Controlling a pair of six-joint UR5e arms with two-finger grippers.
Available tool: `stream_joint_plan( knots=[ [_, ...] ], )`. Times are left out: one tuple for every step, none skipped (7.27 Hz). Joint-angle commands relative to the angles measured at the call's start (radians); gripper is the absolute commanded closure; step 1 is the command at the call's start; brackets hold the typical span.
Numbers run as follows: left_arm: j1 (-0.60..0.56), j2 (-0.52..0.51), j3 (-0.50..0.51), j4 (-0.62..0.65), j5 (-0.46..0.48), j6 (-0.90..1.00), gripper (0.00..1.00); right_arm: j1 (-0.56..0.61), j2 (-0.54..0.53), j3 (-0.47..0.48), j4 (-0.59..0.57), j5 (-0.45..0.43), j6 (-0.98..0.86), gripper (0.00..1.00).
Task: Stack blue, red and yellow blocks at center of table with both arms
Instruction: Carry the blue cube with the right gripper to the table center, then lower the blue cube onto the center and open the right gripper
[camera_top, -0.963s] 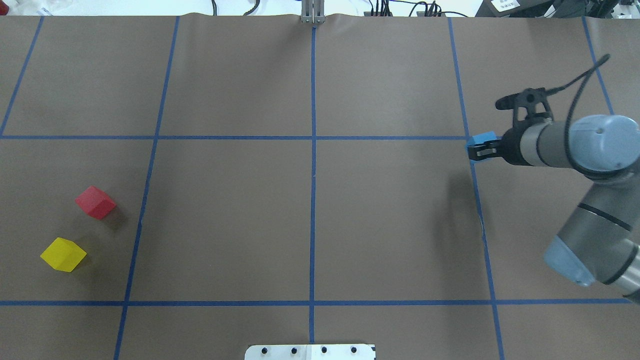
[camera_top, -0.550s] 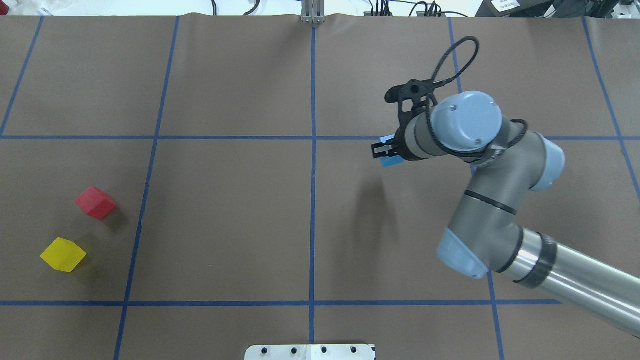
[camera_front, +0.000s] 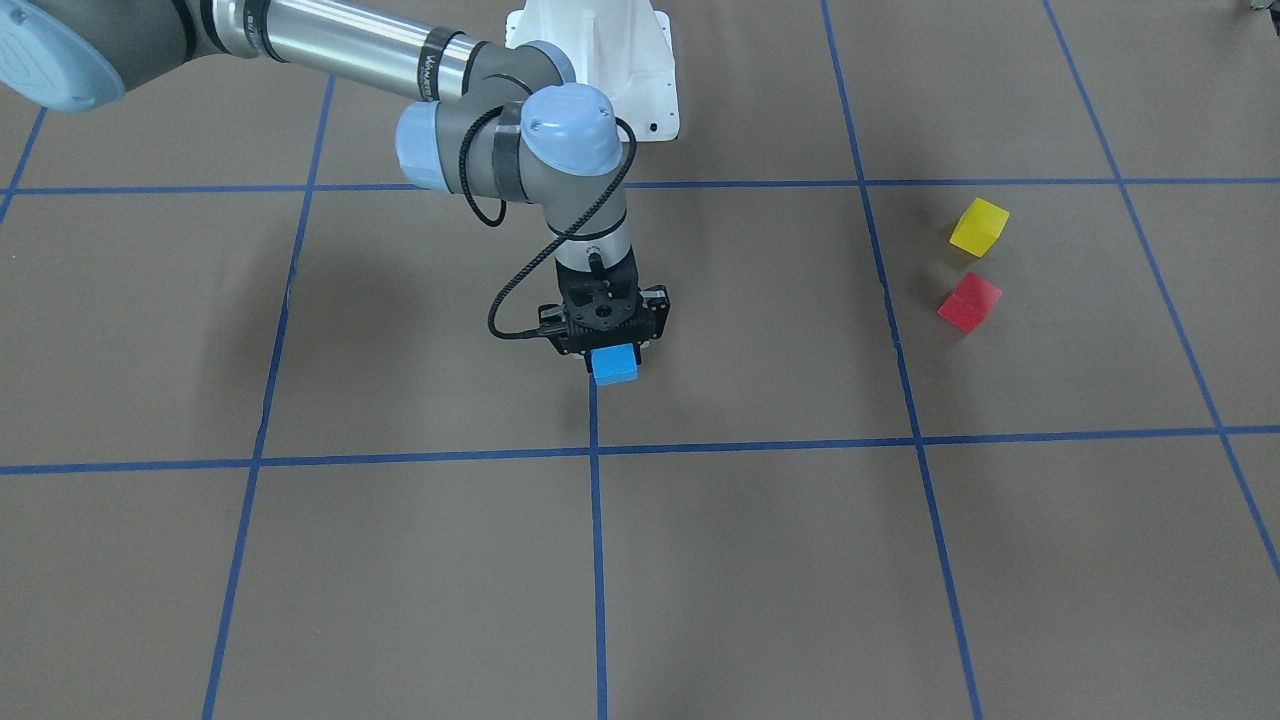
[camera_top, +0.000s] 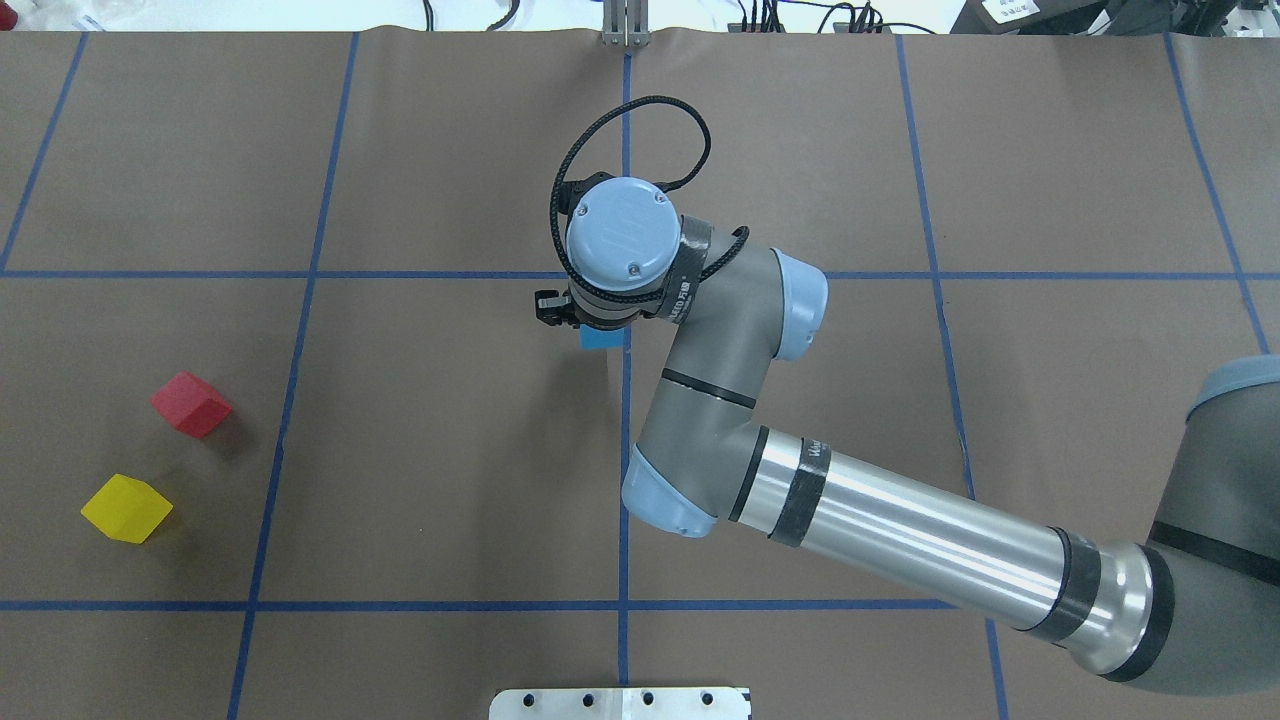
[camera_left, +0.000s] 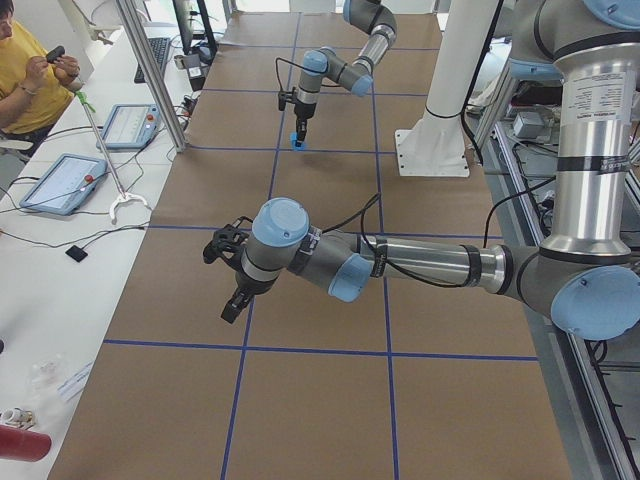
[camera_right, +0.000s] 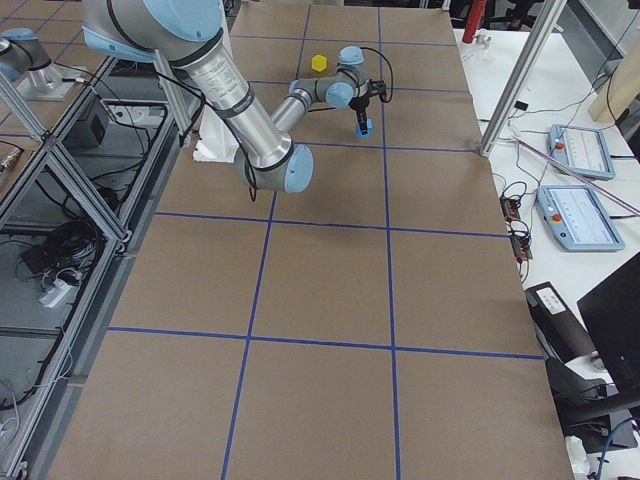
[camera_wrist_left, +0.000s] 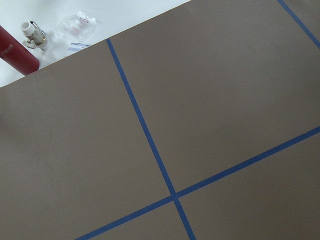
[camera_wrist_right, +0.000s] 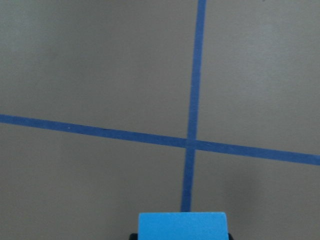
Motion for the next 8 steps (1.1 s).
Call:
stream_joint_plan(
  knots=[
    [0.0,0.0,-0.001,0.0,0.0,0.0,0.0,-0.018,0.006,-0.009,-0.099,-0.002,0.018,0.66],
    [0.0,0.0,-0.001,0.0,-0.001,0.0,0.0,-0.018,-0.008,-0.007,-0.099,-0.005,0.015,0.6],
    [0.0,0.0,-0.001,0.0,-0.002,0.0,0.0,-0.017,-0.018,-0.003,-0.095,-0.021,0.002,0.41],
    [0.0,0.0,-0.001,0.0,-0.002,0.0,0.0,-0.017,-0.02,0.0,-0.095,-0.028,0.01,0.06],
    [0.0,0.0,-0.001,0.0,-0.002,0.0,0.0,-0.017,-0.02,0.014,-0.095,-0.028,0.013,0.01],
    [0.0,-0.002,-0.001,0.0,-0.002,0.0,0.0,-0.017,-0.024,0.038,-0.095,-0.028,0.013,0.0],
    [0.0,-0.002,-0.003,0.0,-0.002,0.001,0.0,0.002,-0.035,0.087,-0.095,-0.028,0.012,0.0],
    [0.0,-0.002,-0.001,0.0,-0.002,0.0,0.0,0.028,-0.052,0.135,-0.095,-0.031,0.012,0.0]
  ],
)
